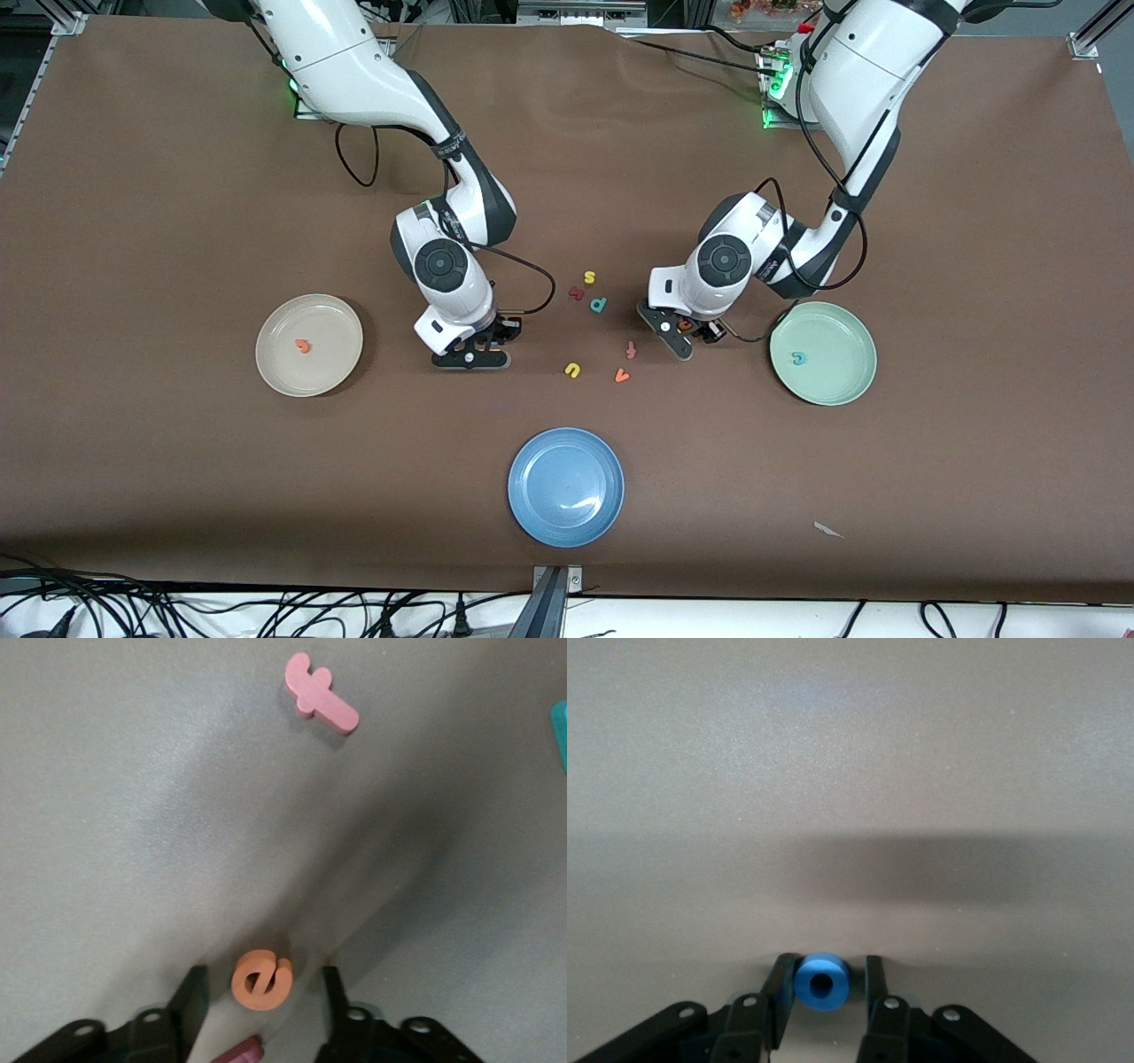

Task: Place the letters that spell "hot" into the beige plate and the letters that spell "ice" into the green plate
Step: 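Grasp the blue o with the right gripper while the left gripper grasps the e, then place the o on the cream plate while the left gripper places the e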

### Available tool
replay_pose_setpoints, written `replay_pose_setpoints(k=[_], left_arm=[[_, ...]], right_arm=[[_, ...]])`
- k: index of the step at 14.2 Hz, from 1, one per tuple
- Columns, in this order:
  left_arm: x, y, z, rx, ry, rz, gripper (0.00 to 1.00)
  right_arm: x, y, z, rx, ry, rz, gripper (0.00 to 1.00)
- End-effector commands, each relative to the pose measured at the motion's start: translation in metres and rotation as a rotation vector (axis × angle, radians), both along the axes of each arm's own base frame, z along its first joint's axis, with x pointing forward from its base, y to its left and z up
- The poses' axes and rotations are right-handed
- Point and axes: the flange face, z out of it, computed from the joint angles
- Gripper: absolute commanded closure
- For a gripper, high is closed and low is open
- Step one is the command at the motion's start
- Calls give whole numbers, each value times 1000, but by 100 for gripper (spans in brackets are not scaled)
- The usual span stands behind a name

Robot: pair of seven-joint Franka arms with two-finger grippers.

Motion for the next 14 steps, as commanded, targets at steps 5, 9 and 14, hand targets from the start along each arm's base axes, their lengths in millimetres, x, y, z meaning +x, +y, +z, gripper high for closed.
replay_pose_setpoints(k=[5,9,14], left_arm=[[7,2,35,30,-44,-29,95],[28,35,90,80,-45,29,94],[58,149,78,78,12,71,94]], right_arm=[[-2,10,-17,-10,5,-18,73],[9,10,0,-2,4,-19,79],[41,-39,55,-30,73,12,79]])
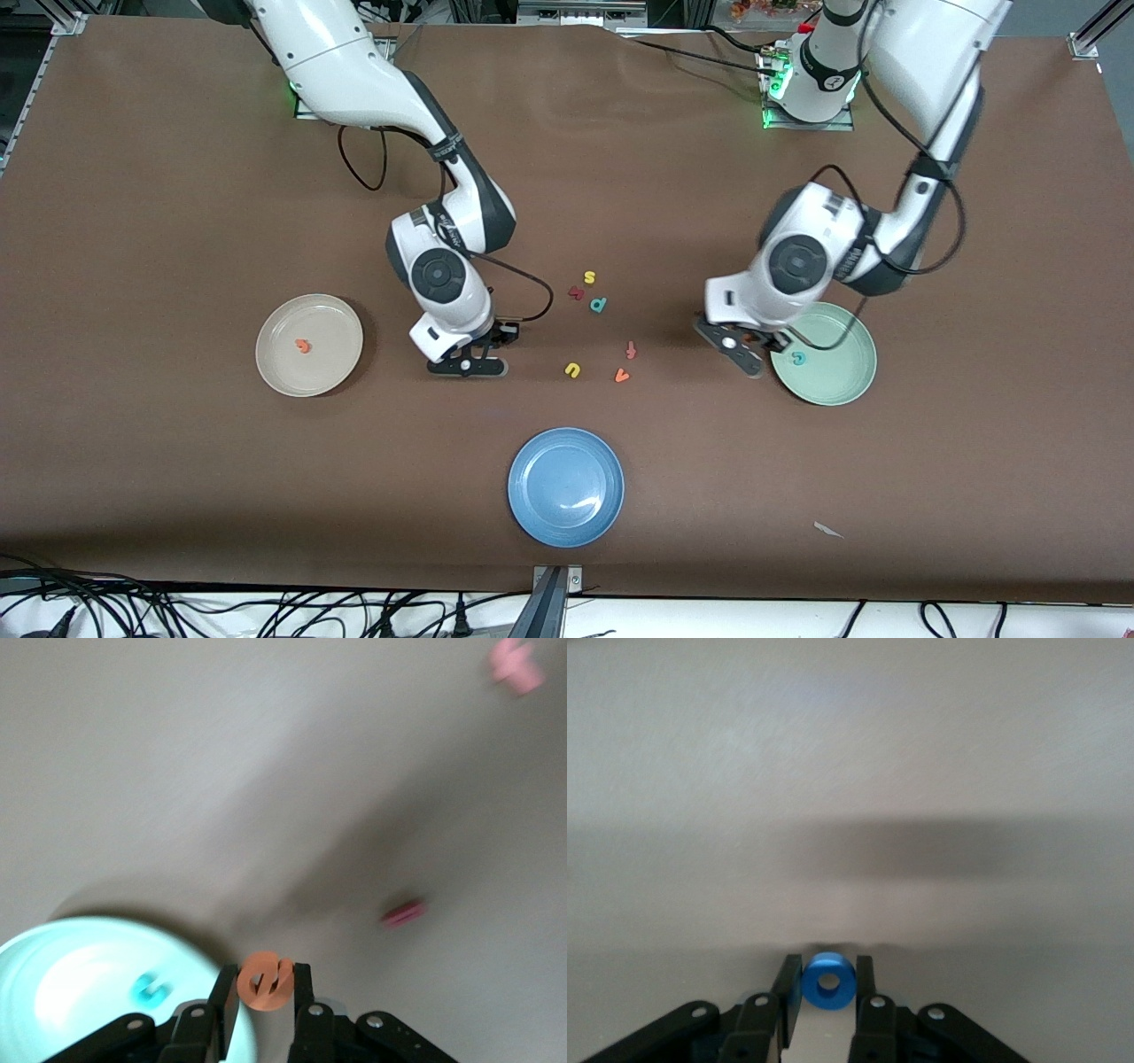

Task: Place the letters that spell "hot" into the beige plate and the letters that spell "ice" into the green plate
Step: 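Place the o on the cream plate while the left gripper places the e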

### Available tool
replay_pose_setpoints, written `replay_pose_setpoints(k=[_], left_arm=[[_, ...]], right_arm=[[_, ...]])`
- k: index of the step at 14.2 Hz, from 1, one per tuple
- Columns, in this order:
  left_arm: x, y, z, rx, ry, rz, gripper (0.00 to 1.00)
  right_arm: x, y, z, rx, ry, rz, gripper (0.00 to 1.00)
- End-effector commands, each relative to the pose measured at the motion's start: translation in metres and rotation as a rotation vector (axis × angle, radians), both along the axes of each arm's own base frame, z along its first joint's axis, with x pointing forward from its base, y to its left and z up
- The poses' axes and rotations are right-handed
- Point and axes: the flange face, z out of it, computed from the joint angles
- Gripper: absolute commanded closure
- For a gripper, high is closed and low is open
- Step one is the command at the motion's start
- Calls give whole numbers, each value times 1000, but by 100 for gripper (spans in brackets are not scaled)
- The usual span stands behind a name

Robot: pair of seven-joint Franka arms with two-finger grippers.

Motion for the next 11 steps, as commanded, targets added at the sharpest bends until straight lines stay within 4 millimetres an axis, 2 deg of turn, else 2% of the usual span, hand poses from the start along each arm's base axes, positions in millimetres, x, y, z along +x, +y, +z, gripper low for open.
replay_pose_setpoints(k=[1,4,7,9,11], left_arm=[[4,51,-9,6,22,-20,93],[5,92,-26,6,40,33,93],[2,99,-31,5,42,42,90],[4,107,-37,3,48,55,91],[4,112,-38,2,47,63,92]], right_arm=[[15,-45,30,-30,49,40,79],[11,-90,45,-59,58,79,79],[-3,-153,50,-69,49,149,79],[-16,-191,43,-71,24,191,79],[-19,-229,34,-85,17,239,79]])
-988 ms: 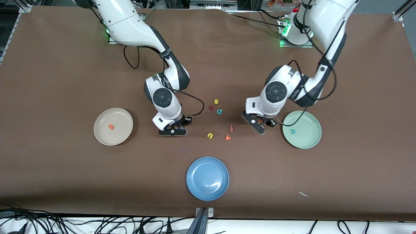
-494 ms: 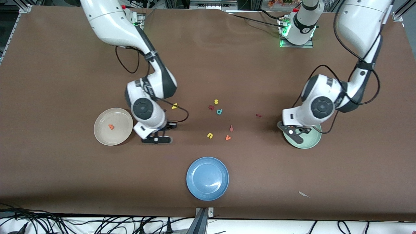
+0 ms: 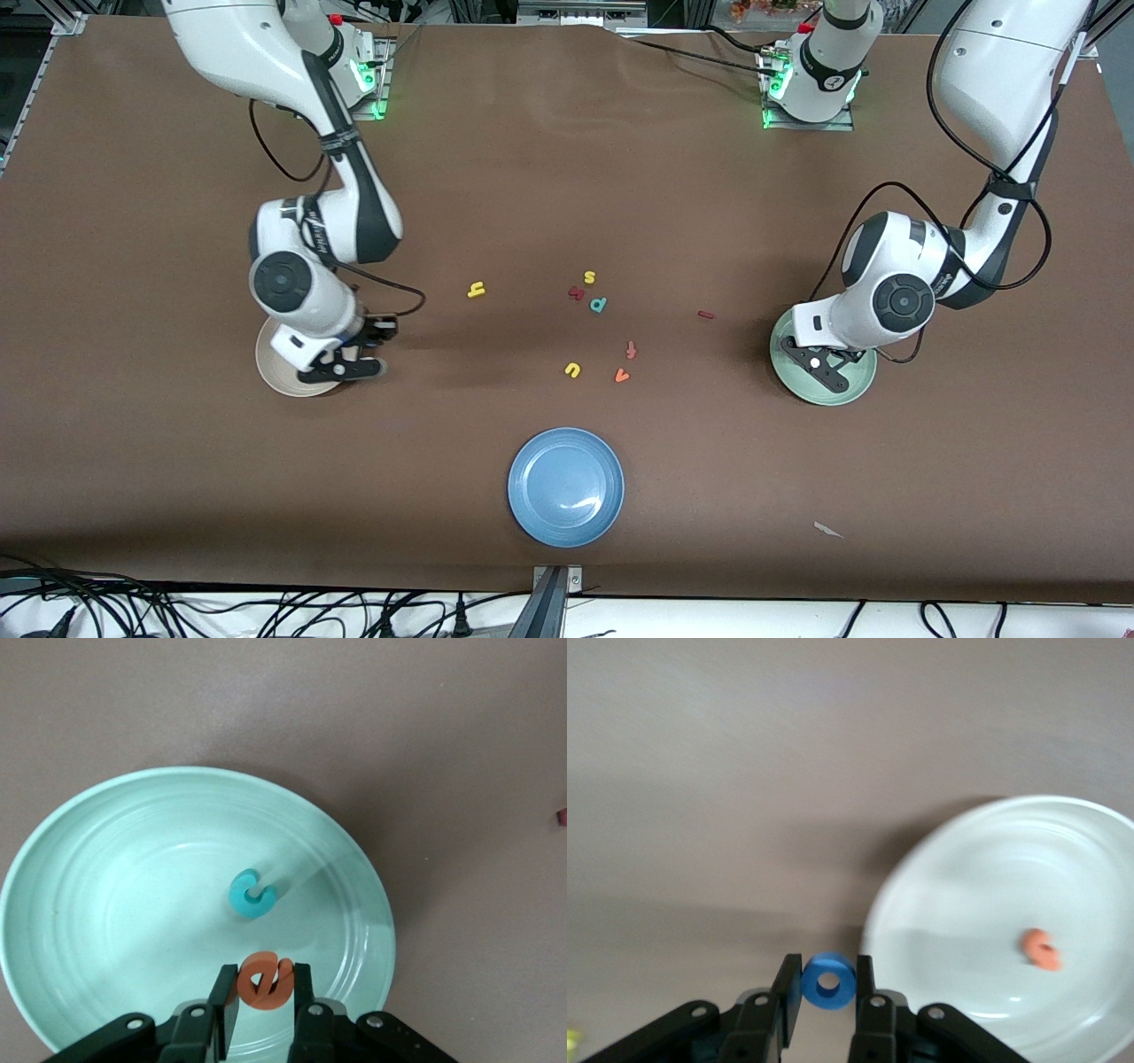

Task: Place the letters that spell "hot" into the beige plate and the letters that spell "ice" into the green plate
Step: 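Place the o on the cream plate while the left gripper places the e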

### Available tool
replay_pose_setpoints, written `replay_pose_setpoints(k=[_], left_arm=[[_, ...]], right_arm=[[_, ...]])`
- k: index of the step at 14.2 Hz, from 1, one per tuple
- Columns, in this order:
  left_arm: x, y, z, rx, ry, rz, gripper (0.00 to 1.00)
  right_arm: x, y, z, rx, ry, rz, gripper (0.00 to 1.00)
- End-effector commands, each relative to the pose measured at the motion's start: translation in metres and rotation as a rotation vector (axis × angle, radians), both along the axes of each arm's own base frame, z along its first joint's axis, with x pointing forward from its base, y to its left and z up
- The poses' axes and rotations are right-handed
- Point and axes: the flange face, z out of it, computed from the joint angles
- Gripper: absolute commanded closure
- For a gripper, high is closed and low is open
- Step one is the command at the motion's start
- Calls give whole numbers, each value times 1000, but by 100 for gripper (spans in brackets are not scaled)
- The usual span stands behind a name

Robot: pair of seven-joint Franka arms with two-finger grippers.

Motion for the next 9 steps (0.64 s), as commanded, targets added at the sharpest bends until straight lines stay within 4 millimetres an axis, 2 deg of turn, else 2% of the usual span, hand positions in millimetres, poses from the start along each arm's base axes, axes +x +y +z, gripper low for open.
replay_pose_setpoints(k=[1,3,4,5,6,9], left_arm=[[1,8,-2,12,-15,-18,92],[2,8,-4,10,-13,-16,92],[2,8,-5,10,-13,-17,92],[2,8,-7,9,-10,-15,92],[2,8,-7,11,-10,-17,92],[7,22,-17,20,-42,-28,92]], right_arm=[[-21,-41,-4,-3,-17,74,79],[-26,-56,-17,-10,-34,90,78],[-26,-58,-20,-11,-42,92,74],[-24,-59,-21,-12,-45,80,49],[-23,-61,-20,10,-41,32,1],[-21,-41,-10,103,-27,-184,0]])
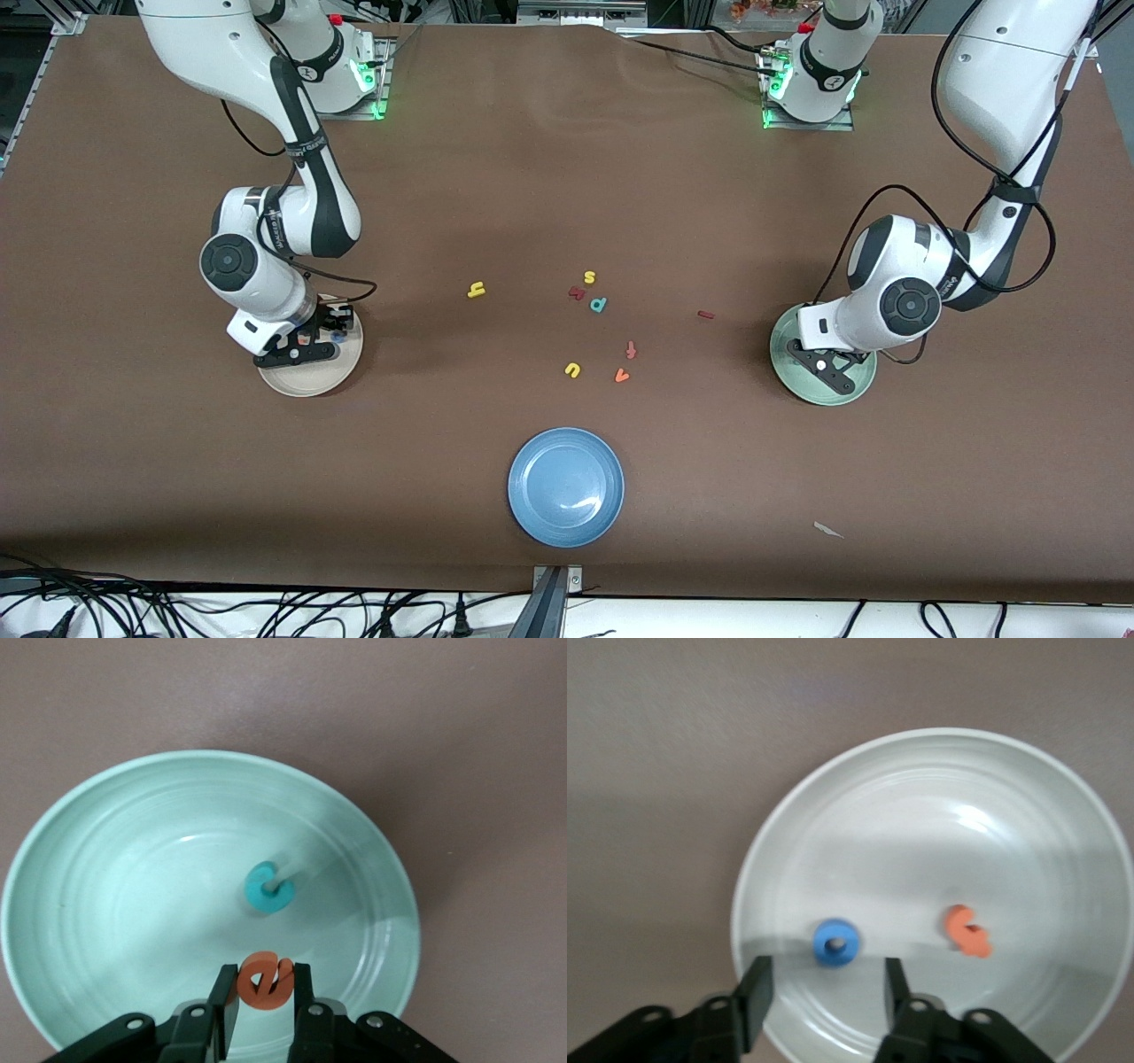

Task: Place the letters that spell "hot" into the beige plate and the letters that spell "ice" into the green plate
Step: 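Place the o on the cream plate while the left gripper places the e, then reach the right gripper to the yellow h while the left gripper reaches the dash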

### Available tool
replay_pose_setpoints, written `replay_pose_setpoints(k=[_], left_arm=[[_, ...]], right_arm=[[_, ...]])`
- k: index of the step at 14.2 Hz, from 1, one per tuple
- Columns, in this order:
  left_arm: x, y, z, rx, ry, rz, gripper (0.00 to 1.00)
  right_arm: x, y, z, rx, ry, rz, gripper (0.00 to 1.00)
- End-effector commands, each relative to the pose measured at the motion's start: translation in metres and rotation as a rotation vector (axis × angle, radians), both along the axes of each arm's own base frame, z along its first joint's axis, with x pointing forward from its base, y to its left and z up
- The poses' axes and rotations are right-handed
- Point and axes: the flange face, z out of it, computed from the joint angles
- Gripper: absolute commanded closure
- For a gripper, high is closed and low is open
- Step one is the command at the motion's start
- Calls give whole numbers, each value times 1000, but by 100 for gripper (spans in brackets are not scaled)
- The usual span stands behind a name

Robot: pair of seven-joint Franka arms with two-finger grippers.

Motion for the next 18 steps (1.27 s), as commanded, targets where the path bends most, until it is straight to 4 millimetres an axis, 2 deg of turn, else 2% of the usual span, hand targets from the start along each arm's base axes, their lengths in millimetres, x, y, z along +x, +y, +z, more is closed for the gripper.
replay_pose_setpoints(k=[1,3,6,7,8,9,11,13,15,16,17,18], left_arm=[[6,16,-12,12,-38,-25,92],[6,20,-16,16,-37,-29,92],[7,21,-17,13,-44,-28,92],[7,22,-17,13,-44,-26,82],[7,21,-17,13,-43,-27,48],[10,20,-10,19,-48,-25,0],[8,13,10,33,-27,-1,0],[5,-8,39,33,-27,-4,0],[-4,-42,61,31,-14,-48,0],[-10,-64,65,15,-10,-98,0],[-16,-84,60,4,-1,-136,0],[-22,-104,60,-10,3,-185,0]], right_arm=[[0,24,17,53,24,-185,0],[-6,55,17,60,37,-349,0],[-25,121,19,43,34,-591,0],[-34,143,16,31,34,-662,0],[-37,157,16,26,30,-731,0],[-40,166,16,23,30,-783,0],[-49,182,12,15,32,-864,0],[-59,200,6,15,21,-931,0],[-71,220,-10,21,-8,-973,0],[-77,230,-18,19,-17,-988,0],[-80,235,-21,21,-24,-991,0],[-80,234,-23,27,-29,-998,0]])
